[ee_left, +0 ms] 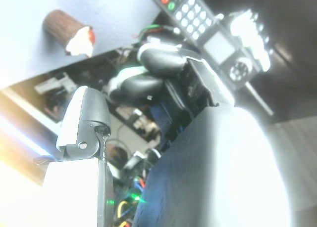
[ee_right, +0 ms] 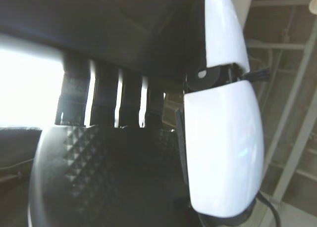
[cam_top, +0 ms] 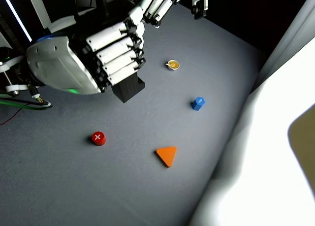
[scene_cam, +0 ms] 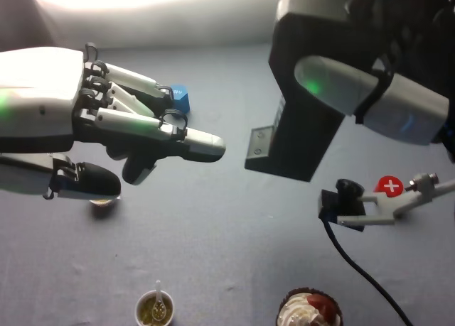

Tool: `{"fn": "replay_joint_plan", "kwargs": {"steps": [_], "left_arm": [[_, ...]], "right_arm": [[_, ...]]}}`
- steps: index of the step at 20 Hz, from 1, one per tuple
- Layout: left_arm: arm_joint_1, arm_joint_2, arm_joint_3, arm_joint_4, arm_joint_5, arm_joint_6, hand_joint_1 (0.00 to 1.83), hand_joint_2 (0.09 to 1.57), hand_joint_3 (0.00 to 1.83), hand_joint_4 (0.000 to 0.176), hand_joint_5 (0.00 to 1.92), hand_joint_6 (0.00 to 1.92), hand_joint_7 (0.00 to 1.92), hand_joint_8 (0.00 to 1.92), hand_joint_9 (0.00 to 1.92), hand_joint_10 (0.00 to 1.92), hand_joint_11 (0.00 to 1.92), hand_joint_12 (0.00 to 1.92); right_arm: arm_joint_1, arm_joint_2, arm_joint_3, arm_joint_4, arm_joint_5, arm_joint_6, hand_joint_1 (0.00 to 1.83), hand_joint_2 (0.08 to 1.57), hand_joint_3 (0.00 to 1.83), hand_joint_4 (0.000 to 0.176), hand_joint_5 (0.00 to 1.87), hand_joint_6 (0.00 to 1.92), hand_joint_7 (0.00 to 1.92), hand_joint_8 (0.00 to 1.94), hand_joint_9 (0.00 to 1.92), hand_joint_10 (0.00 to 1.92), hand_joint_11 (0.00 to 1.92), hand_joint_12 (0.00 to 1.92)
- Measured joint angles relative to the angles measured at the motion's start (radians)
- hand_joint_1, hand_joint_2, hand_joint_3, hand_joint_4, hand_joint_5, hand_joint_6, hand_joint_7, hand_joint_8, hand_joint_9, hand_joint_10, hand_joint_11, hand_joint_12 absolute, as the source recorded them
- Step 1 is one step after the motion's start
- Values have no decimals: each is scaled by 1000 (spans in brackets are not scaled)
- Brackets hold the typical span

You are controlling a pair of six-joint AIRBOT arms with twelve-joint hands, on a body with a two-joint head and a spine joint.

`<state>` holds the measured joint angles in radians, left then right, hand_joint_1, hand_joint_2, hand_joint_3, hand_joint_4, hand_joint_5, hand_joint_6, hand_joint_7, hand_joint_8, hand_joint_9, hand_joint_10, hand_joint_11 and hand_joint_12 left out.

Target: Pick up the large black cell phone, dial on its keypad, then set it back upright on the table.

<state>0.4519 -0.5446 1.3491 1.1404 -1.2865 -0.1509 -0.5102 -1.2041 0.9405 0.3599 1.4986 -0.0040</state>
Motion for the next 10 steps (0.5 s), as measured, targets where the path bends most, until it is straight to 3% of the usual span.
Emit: {"fn": "replay_joint_plan", "kwargs": {"steps": [2,3,4,5,6,7,8,10], "left_arm": [[0,0,12,-9,30,0,1313,1221,3,102,102,2,750,1432,918,1921,695,1911],[1,0,18,-19,46,3,1316,1227,5,93,96,1,736,1460,916,1921,798,1919],[1,0,30,-31,65,5,1315,1237,8,104,97,1,716,1493,896,1921,790,1921],[1,0,37,-38,82,10,1317,1242,8,102,96,1,709,1505,873,1921,749,1921],[2,0,41,-39,98,17,1319,1249,8,88,91,2,696,1523,865,1921,882,1921],[6,0,40,-43,105,20,1318,1251,7,88,88,1,692,1526,865,1921,911,1921],[8,-2,40,-46,110,21,1318,1251,7,88,88,1,692,1526,865,1921,911,1921],[8,-2,40,-49,124,23,1314,1265,9,64,69,2,668,1562,848,1921,864,1921]], "right_arm": [[23,1,-10,-3,-1,-3,1367,1154,0,0,896,1004,850,1134,864,1375,830,1303],[28,2,-15,-3,2,-5,1367,1152,0,0,889,1009,861,1121,870,1367,812,1295],[34,3,-21,-6,-1,-6,1368,1150,0,0,884,1015,859,1110,888,1354,842,1262],[34,5,-23,-9,0,-9,1370,1145,0,0,890,1007,866,1087,908,1332,867,1232],[34,6,-25,-6,-1,-12,1371,1139,0,0,909,1020,876,1044,914,1300,868,1204],[34,6,-26,-1,-3,-13,1369,1140,0,0,913,1028,874,1042,904,1307,824,1260],[34,6,-26,-1,-3,-13,1369,1140,0,0,913,1028,874,1042,904,1307,824,1260],[34,6,-26,0,-4,-13,1378,1111,0,0,980,953,960,892,950,1220,879,1234]]}}
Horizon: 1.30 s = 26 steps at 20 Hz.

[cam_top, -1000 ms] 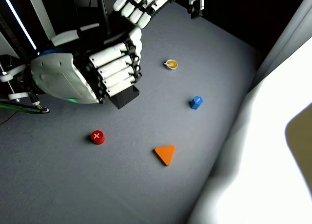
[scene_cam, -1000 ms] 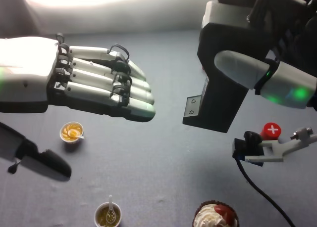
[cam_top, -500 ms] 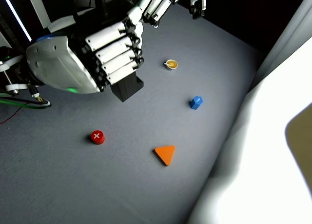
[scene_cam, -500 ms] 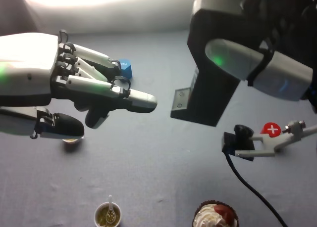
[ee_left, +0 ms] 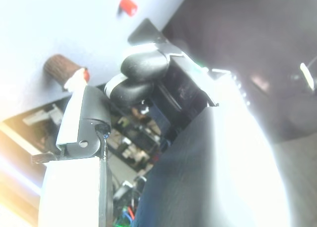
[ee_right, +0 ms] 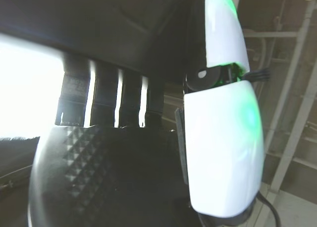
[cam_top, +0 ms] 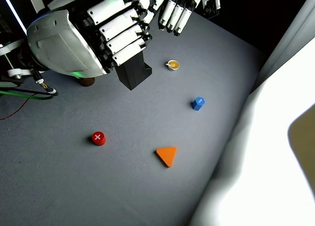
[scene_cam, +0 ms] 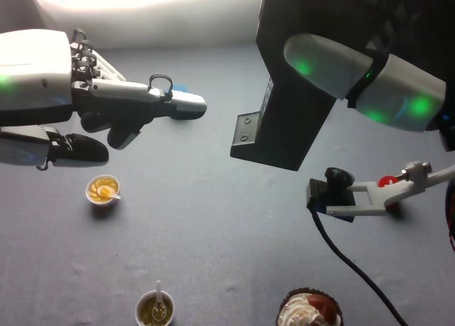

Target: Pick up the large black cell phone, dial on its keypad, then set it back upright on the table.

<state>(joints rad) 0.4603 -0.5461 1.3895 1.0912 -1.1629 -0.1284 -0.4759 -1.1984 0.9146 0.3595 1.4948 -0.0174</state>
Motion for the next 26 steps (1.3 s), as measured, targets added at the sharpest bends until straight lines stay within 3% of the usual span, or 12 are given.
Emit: {"fn": "replay_joint_plan", "kwargs": {"steps": [4,5,6,7,12,14,15,17,18,22,23,26], "left_arm": [[0,-2,0,-25,7,1,1312,1269,4,89,79,4,666,1565,842,1921,765,1921],[0,-3,0,-34,8,8,1313,1266,2,92,84,4,672,1557,823,1921,742,1921],[0,-6,0,-47,12,18,1313,1266,2,92,84,4,672,1557,823,1921,742,1921],[0,-7,-1,-64,13,24,1314,1257,0,105,93,4,691,1532,817,1921,746,1921],[4,-43,-2,-79,11,32,1324,1242,0,84,99,2,717,1493,908,1921,935,1921],[5,-58,-2,-80,10,39,1324,1238,0,80,99,4,725,1479,851,1921,748,1921],[5,-68,-2,-90,10,43,1328,1232,0,88,117,8,735,1464,863,1921,840,1921],[5,-87,-2,-110,8,56,1335,1218,0,91,109,4,761,1431,938,1921,998,1921],[5,-93,-4,-117,8,61,1337,1215,0,92,97,4,768,1423,975,1921,1047,1921],[5,-124,-13,-131,11,70,1338,1218,0,100,108,6,762,1435,984,1921,1066,1921],[5,-134,-27,-142,24,74,1341,1211,0,99,121,7,775,1415,968,1921,1056,1921],[5,-137,-58,-167,43,87,1319,1239,3,103,95,1,714,1492,850,1921,915,1921]], "right_arm": [[4,0,0,3,-2,0,1369,1138,1,0,927,1027,882,1010,894,1314,816,1308],[4,0,0,3,-3,0,1461,1132,6,0,917,988,870,997,882,1225,782,1574],[4,0,0,5,-5,0,1461,1132,6,0,917,988,870,997,882,1225,782,1574],[4,0,0,5,-4,0,1375,1136,1,0,914,1015,883,1022,913,1305,834,1335],[18,0,0,4,-5,-2,1371,1137,0,0,948,888,896,1068,874,1390,822,1492],[18,3,-2,3,-6,-2,1369,1133,3,0,921,852,886,1139,954,1345,976,1449],[18,4,-2,5,-5,-2,1359,1195,3,0,650,1164,809,1267,927,1403,994,1349],[18,4,-2,5,-4,-2,1467,1175,1,0,550,235,706,1264,877,1410,982,1285],[18,4,-2,5,-6,-2,1382,1193,11,0,607,973,770,1299,926,1401,993,1234],[18,4,-2,6,-4,-3,1370,1171,3,0,762,1066,791,1233,939,1329,999,1136],[18,9,-2,10,-3,-5,1452,1167,3,0,710,1103,758,1143,892,1272,946,1514],[18,10,-3,17,9,-3,1457,1218,1,0,681,1236,551,1257,771,1379,877,1665]]}}
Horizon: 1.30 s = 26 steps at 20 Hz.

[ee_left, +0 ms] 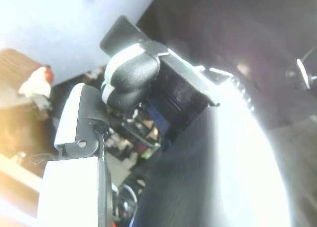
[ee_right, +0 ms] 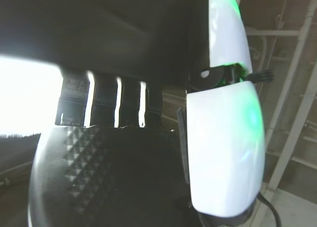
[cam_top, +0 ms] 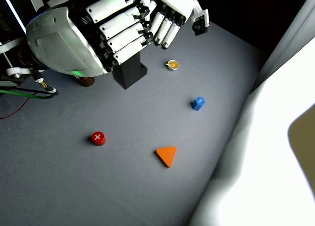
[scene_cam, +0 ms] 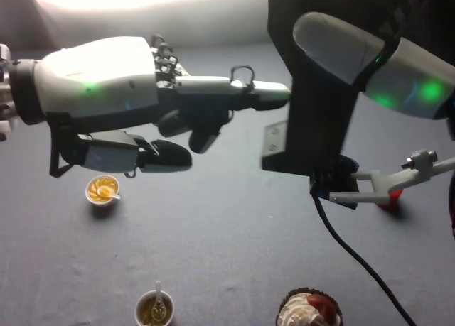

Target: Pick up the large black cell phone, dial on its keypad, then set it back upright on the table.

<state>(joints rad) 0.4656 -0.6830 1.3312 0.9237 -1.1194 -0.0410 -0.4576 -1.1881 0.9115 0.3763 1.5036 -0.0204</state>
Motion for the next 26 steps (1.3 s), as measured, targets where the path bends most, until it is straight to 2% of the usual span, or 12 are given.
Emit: {"fn": "replay_joint_plan", "kwargs": {"steps": [1,2,4,5,6,8,10,11,14,20,25,26], "left_arm": [[2,-1,-4,0,-2,0,1320,1242,3,99,94,1,710,1498,836,1921,877,1921],[8,0,-4,-3,-5,1,1319,1245,4,117,97,1,702,1509,815,1921,855,1921],[16,16,7,13,-22,1,1322,1236,0,101,100,1,724,1477,837,1921,883,1921],[25,32,18,7,-37,1,1322,1237,0,98,97,0,722,1483,837,1921,882,1921],[34,58,40,3,-46,1,1322,1238,0,99,92,2,719,1487,851,1921,915,1921],[64,90,64,-18,-57,0,1321,1243,2,109,87,0,708,1506,828,1921,880,1921],[88,102,80,-2,-82,-9,1325,1235,0,107,93,1,727,1483,913,1921,997,1921],[89,102,81,8,-88,-11,1327,1230,0,107,96,2,739,1465,917,1921,980,1921],[85,102,83,3,-107,-16,1326,1232,0,103,100,2,735,1473,921,1921,964,1921],[49,34,75,-12,-89,-19,1327,1227,0,101,91,3,744,1457,896,1921,923,1921],[26,-16,24,-18,-71,-7,1327,1227,0,140,103,2,739,1455,836,1921,886,1921],[26,-18,11,-46,-60,4,1327,1231,0,125,94,1,731,1469,856,1921,918,1921]], "right_arm": [[0,0,-2,-4,0,0,1432,1237,0,0,684,1286,515,1276,741,1442,863,1632],[0,0,-2,-6,-1,0,1454,1227,0,0,723,1250,534,1234,718,1421,837,1701],[7,0,-5,-8,-8,0,1464,1180,0,0,813,1112,682,1042,798,1357,878,1667],[7,0,-6,-11,-7,0,1370,1195,1,0,822,1200,697,1091,831,1428,889,1397],[6,0,-6,-14,-9,0,1440,1209,0,0,772,1203,608,1135,741,1453,871,1626],[7,0,-6,-12,-8,0,1453,1238,1,0,696,1311,500,1281,673,1479,841,1681],[8,0,-6,-12,-13,0,1342,1229,0,0,756,1291,592,1225,834,1466,1015,1294],[8,0,-6,-13,-13,0,1334,1238,1,0,744,1310,568,1261,820,1490,1005,1284],[15,2,-6,-11,-13,0,1456,1204,0,0,750,1218,589,1176,764,1375,882,1638],[15,4,-6,-18,-13,0,1465,1175,0,0,815,1124,656,1076,807,1336,932,1583],[15,6,-13,-17,-11,-2,1462,1198,0,0,733,1225,600,1138,801,1322,894,1632],[15,8,-13,-17,-3,-1,1462,1195,0,0,733,1231,616,1120,813,1306,881,1654]]}}
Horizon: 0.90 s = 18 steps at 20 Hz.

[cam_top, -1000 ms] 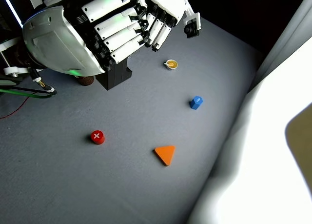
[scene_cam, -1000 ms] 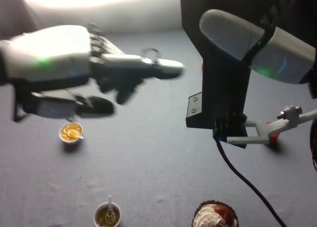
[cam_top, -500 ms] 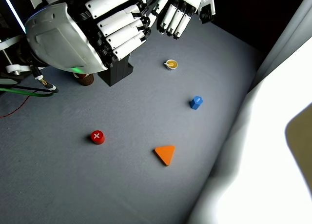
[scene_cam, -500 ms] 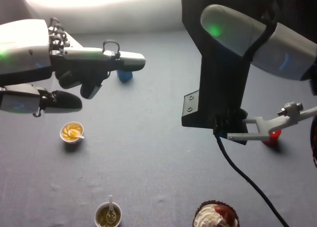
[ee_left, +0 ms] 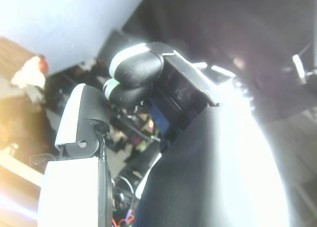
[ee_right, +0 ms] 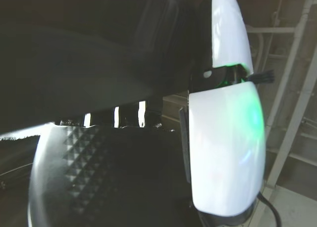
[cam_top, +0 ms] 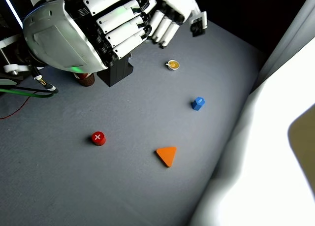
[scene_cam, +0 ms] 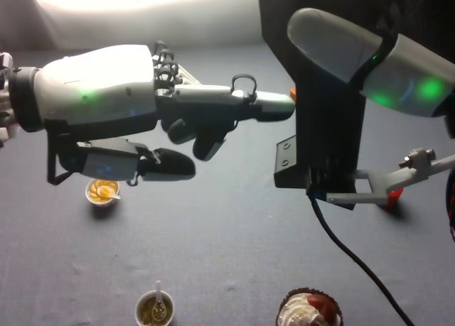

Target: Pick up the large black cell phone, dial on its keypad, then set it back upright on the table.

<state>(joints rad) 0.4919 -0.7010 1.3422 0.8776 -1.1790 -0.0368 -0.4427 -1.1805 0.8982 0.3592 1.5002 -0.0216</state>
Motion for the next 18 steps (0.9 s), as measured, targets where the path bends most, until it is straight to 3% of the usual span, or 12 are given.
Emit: {"fn": "replay_joint_plan", "kwargs": {"steps": [5,6,7,8,9,10,11,14,16,18], "left_arm": [[-2,2,-22,-20,19,7,1327,1226,0,130,107,2,742,1456,865,1921,914,1921],[-1,17,-26,-13,14,6,1325,1231,1,136,112,3,731,1473,858,1921,906,1921],[0,40,-31,-8,3,2,1326,1231,2,138,118,3,730,1477,867,1921,923,1921],[1,69,-31,-3,-11,0,1327,1231,1,139,117,3,729,1477,869,1921,928,1921],[5,95,-31,-7,-20,-2,1326,1232,2,137,106,3,728,1481,853,1921,903,1921],[16,126,-30,-22,-29,-8,1326,1231,1,128,103,2,731,1478,883,1921,925,1921],[24,143,-29,-27,-36,-11,1326,1233,2,119,100,1,727,1482,882,1921,924,1921],[35,159,-34,-2,-68,-27,1325,1231,1,110,99,0,732,1477,926,1921,1003,1921],[27,172,-38,56,-97,-51,1325,1231,1,100,99,1,733,1478,913,1921,952,1921],[25,175,-37,71,-111,-63,1325,1230,0,96,113,4,736,1473,895,1921,902,1921]], "right_arm": [[0,5,-7,8,10,0,1458,1215,2,0,688,1296,572,1186,772,1356,852,1690],[0,5,-7,5,9,1,1551,1171,2,0,673,1100,666,604,761,1262,823,1636],[0,5,-7,-4,2,1,1482,1179,6,0,736,1178,658,987,819,1266,862,1650],[0,5,-7,-9,-3,0,1458,1250,1,0,615,1362,516,1227,679,1428,746,1750],[0,5,-7,-10,-5,1,1465,1199,0,0,727,1190,676,1111,806,1344,851,1707],[0,5,-9,-9,-5,0,1366,1213,3,0,727,1299,664,1168,847,1427,873,1430],[0,5,-9,-8,-4,1,1330,1260,1,0,663,1423,563,1283,795,1530,869,1379],[2,5,-8,-13,-11,1,1317,1281,1,0,625,1464,504,1333,783,1571,918,1352],[2,5,3,-10,-10,1,1339,1224,0,0,749,1312,644,1172,836,1480,948,1301],[2,7,13,-5,-9,1,1335,1228,0,0,762,1298,628,1186,815,1502,955,1369]]}}
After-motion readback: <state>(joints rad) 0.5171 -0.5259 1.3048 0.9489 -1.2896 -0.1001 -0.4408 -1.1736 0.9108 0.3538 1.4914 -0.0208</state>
